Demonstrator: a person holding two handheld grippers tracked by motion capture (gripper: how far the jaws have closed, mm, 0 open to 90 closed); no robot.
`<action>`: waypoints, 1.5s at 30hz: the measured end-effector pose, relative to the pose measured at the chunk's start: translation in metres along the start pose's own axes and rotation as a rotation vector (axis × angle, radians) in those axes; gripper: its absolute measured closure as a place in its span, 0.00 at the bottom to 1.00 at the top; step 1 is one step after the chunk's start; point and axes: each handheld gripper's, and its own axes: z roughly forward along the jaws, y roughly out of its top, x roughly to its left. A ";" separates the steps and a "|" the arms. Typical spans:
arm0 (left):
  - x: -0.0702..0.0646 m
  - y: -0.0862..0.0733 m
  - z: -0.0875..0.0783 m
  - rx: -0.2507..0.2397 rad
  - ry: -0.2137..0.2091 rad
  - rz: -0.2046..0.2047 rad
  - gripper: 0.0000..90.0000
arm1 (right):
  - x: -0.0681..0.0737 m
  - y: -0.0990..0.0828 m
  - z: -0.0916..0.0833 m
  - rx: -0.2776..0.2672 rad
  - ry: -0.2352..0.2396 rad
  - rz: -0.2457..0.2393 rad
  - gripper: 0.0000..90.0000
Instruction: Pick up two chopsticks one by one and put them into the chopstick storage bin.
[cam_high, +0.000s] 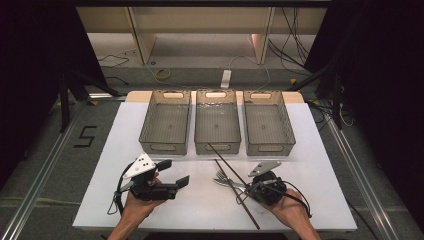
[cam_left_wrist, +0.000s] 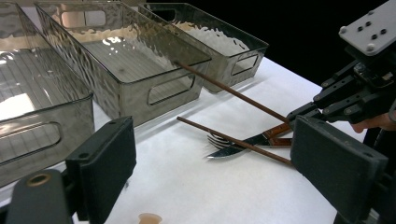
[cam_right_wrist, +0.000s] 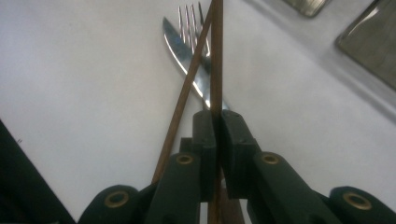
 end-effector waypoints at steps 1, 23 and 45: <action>-0.001 0.001 0.002 0.006 0.002 -0.010 0.16 | 0.001 0.001 0.000 -0.012 0.000 -0.004 0.95; -0.013 0.023 0.063 0.084 -0.038 -0.241 0.26 | 0.030 0.043 -0.001 -0.237 0.047 -0.065 0.95; -0.010 0.017 0.063 0.073 -0.132 -0.343 0.77 | 0.048 0.048 0.005 -0.281 0.085 -0.104 0.95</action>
